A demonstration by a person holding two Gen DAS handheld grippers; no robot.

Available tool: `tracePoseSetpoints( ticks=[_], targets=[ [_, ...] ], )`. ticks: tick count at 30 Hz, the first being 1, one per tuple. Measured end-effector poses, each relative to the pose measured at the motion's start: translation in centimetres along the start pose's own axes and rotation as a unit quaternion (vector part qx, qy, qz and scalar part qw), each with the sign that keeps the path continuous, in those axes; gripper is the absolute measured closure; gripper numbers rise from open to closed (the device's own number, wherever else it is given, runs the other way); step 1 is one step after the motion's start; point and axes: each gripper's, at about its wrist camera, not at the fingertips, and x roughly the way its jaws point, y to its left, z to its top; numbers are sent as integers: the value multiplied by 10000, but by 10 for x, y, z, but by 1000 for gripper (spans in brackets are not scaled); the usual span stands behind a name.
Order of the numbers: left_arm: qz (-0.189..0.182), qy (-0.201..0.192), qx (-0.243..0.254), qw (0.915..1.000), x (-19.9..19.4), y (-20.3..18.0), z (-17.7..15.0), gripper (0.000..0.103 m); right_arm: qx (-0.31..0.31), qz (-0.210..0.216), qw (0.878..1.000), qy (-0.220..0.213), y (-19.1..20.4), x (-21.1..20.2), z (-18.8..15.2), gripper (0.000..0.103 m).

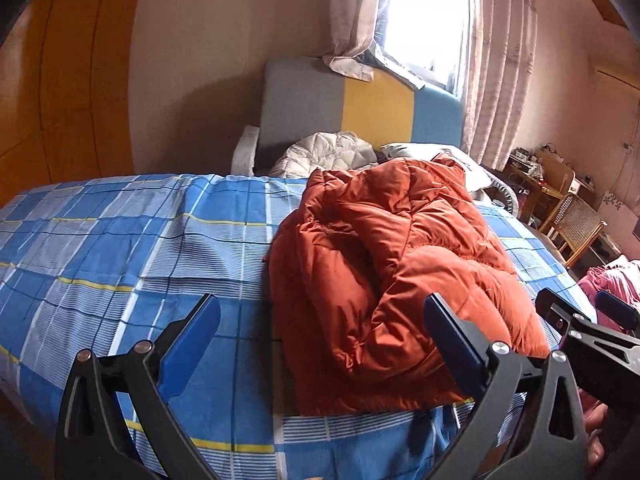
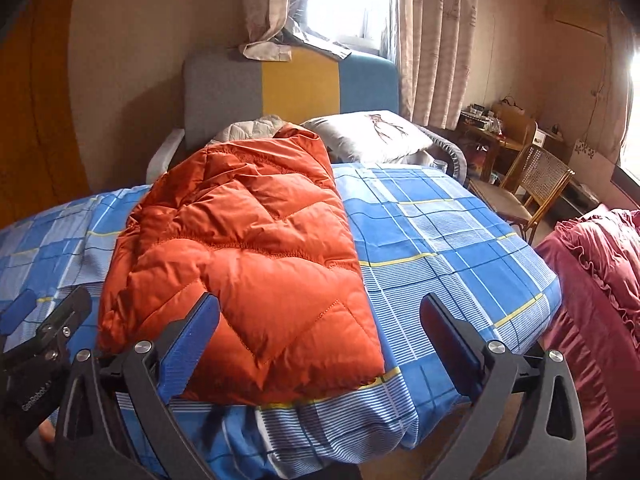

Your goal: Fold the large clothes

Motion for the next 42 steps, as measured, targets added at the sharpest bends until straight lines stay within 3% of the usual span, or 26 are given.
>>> tracePoseSetpoints(
  ticks=[8, 11, 20, 42],
  targets=[
    [154, -101, -80, 9998, -9, 2, -2, 2, 4, -30, 10000, -47, -1, -3, -2, 3],
    [369, -155, -56, 9992, -11, 2, -3, 2, 53, -5, 10000, -24, -1, -3, -4, 3],
    [463, -141, -23, 9988, -9, 2, -5, 2, 132, 53, 9999, -7, -3, -4, -4, 3],
    [381, -198, 91, 9990, -20, -4, 1, 2, 233, 84, 9997, -10, -5, -5, -8, 3]
  ],
)
